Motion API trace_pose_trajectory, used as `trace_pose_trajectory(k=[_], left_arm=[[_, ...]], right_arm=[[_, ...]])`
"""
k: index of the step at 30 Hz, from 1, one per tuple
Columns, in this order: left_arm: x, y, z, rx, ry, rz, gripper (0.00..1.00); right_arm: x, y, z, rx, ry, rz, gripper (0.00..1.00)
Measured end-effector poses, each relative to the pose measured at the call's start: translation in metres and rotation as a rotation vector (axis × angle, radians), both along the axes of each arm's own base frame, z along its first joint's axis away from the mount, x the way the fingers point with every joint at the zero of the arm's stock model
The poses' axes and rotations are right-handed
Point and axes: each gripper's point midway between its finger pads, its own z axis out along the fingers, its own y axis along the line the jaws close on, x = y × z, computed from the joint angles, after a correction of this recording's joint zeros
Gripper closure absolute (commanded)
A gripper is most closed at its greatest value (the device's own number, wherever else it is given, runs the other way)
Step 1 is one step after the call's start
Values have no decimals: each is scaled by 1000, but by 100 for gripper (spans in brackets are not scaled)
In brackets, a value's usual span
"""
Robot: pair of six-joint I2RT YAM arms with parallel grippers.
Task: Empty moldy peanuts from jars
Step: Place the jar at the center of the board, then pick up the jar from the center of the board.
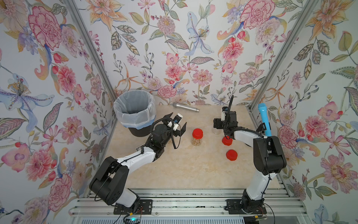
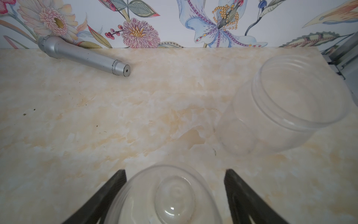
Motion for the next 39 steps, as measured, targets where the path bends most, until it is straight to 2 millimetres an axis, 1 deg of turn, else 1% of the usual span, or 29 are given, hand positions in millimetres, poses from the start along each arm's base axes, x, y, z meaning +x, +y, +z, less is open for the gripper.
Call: trace_pose_trajectory(k=[2,5,8,12,15,19,22,24,26,29,34,36,37,39], left_arm=[[0,0,0,3,0,0,0],[0,0,-1,3,1,0,0],[2,-1,-4,7,6,0,0],[4,-3,-12,18,24,0,0],[5,-3,-16,26,36,0,0],[7,-5,-19,35,48,0,0],[8,-5,-18,37,51,0,0],[8,-5,-18,38,53,0,0],[8,-5,-19,41,58,1,0],[8,-5,-20,41,60,1,0],[2,-1,-23,33,66,2,0],[0,0,-21,27,66,3,0],[-1,1,-18,22,63,3,0],[-6,4,-15,17,56,3,0]], right_arm=[[-1,0,0,0,0,1,15],[-2,0,6,2,-11,2,13],[-3,1,19,7,-34,4,12],[-9,5,46,13,-84,14,11],[-16,11,73,11,-136,27,11],[-32,25,111,10,-211,60,10],[-46,37,134,18,-254,87,9],[-52,45,143,26,-270,106,9],[-58,56,145,38,-264,134,10],[-69,78,135,41,-218,186,10],[-101,132,119,29,-149,317,10],[-113,149,116,26,-133,361,10],[-117,156,115,26,-127,378,10],[-123,162,112,23,-117,395,10]])
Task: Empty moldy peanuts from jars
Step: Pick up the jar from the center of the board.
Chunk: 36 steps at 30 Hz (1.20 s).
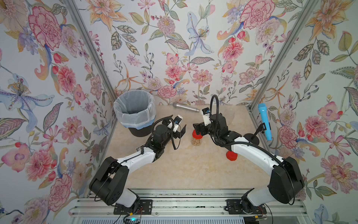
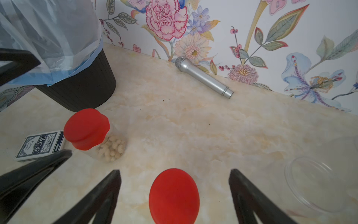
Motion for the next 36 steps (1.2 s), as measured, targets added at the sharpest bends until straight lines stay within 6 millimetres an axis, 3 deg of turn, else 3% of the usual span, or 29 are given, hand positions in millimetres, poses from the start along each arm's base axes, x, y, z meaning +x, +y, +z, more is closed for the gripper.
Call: trace_pose_trajectory(k=[7,19,30,36], left_arm=[[-13,8,-3,2,3,1,0],[-16,5,-7,8,11,-28,0],[-16,5,-7,12,9,-29,0],[-16,5,-8,13,9,-29,0]], right_arm=[[-7,3,-2,-16,10,6,10],[-11,5,-11,-37,52,9,9],[-6,7,-71,-123,183,-2,8],[-1,2,-91,-144,229,-24,7]])
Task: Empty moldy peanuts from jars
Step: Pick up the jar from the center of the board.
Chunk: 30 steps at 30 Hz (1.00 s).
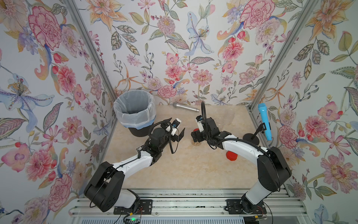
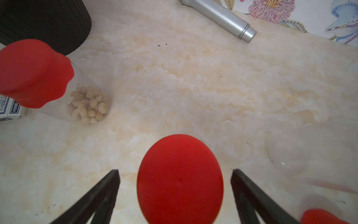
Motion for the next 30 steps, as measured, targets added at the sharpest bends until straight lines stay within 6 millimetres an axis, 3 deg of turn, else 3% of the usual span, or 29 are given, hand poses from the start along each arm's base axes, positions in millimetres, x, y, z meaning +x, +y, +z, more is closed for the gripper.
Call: trace_pose_trajectory(k=[17,25,30], left_arm=[[-1,1,-6,17,4,-1,0],[-1,1,-6,24,0,-1,0],[-1,1,-7,31,-1,-2,0]], right_arm=[[17,-5,-35,-27,69,-35,10],[20,-9,-36,-11,80,-48,20],[21,-10,-36,0,85,-51,33]])
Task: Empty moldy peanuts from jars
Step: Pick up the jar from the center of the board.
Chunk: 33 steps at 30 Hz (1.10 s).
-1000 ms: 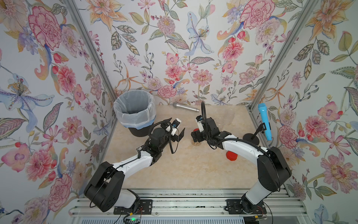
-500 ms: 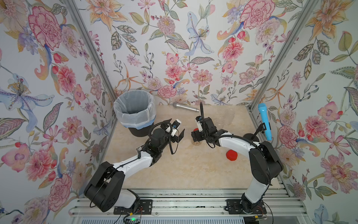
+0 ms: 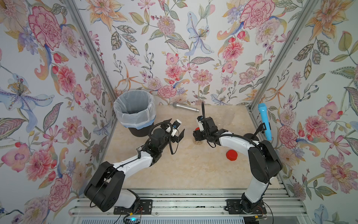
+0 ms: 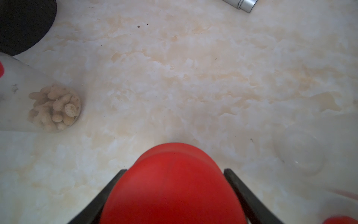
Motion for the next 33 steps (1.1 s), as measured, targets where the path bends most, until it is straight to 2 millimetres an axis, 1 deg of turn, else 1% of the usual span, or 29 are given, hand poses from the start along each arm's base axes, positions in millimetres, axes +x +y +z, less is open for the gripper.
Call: trace_pose_trajectory(k=[2,4,9,13,15,18,20,23,25,27,28,33], left_arm=[[0,-1,-1,4,0,-5,1],[0,-3,-4,9,0,-16,0],[-2,-8,-6,9,-20,-48,0],[-9,-22,-11,32,-39,-142,0],[-14,-31,-18,54,-38,-202,0],[-20,-42,-34,92,-25,-281,0],[-23,-48,-40,111,-24,-322,0],[-23,-55,-37,126,-46,-361,0],[-20,-60,-34,134,-64,-375,0],[-18,-64,-33,141,-75,-387,0],[-17,-66,-33,144,-80,-392,0],[-16,-73,-24,148,-108,-410,0]], right_arm=[[1,0,0,7,1,-5,38],[2,-1,1,11,2,-7,41],[3,-3,1,30,8,-16,44],[5,-7,4,55,15,-33,47],[5,-10,10,83,21,-45,47],[5,-17,33,150,16,-65,48],[5,-23,58,223,0,-78,48],[2,-30,91,335,-18,-80,48],[0,-33,106,395,-19,-75,48],[-3,-29,114,437,-4,-56,48],[-6,-25,116,458,9,-40,47],[-20,-5,118,512,64,27,47]])
